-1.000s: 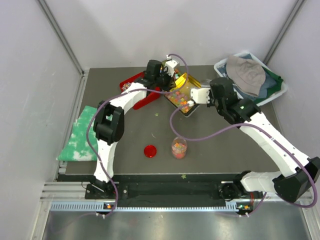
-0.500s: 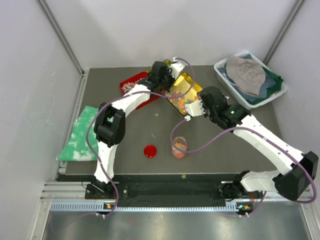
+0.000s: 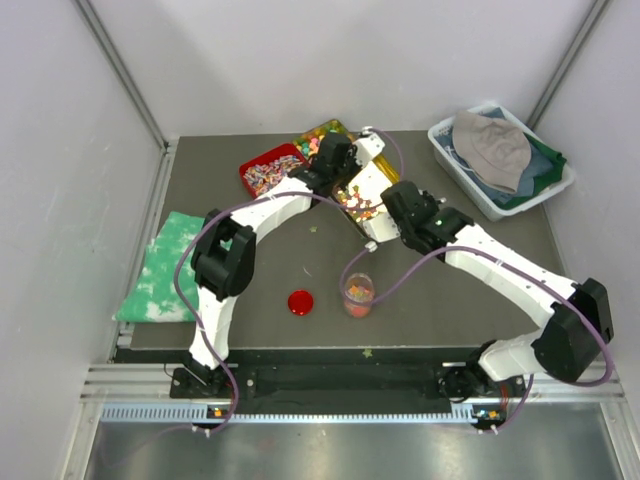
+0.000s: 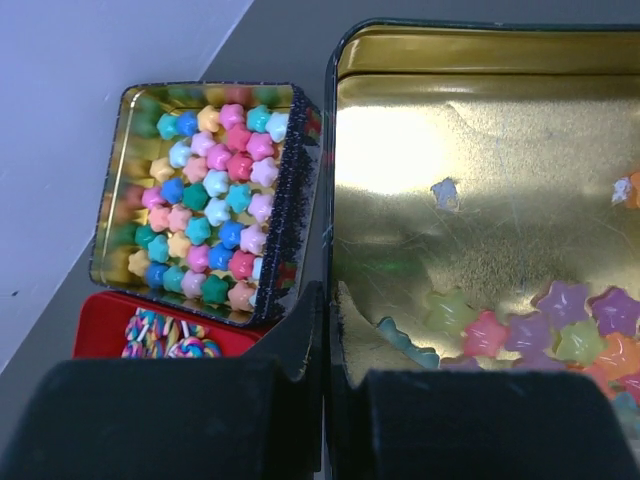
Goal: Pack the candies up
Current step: Scoop the fake candies from the storage box.
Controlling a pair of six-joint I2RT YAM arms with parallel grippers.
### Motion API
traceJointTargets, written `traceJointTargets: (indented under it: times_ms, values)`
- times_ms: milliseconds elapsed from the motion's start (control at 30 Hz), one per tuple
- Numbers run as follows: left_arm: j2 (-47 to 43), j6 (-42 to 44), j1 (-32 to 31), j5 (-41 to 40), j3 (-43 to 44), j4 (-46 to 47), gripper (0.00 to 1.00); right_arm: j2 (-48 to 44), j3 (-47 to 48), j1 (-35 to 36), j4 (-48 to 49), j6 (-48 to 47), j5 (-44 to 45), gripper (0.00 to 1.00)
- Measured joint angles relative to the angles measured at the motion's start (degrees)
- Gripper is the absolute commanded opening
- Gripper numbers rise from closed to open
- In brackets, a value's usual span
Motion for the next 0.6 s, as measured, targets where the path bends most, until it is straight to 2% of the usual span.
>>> traceJointTargets:
  times_ms: [267,600]
  values:
    - [-0.2,1.7,-0.9,-5.4,-1.3,2.0,0.00,2.2,-1.1,0.0,2.8,-2.2,2.7,0.00]
    - [-0.3,2.0,-2.4,-7.0,-1.3,1.6,0.00,4.9,-2.5,0.2,8.2,-3.7,4.0,0.00]
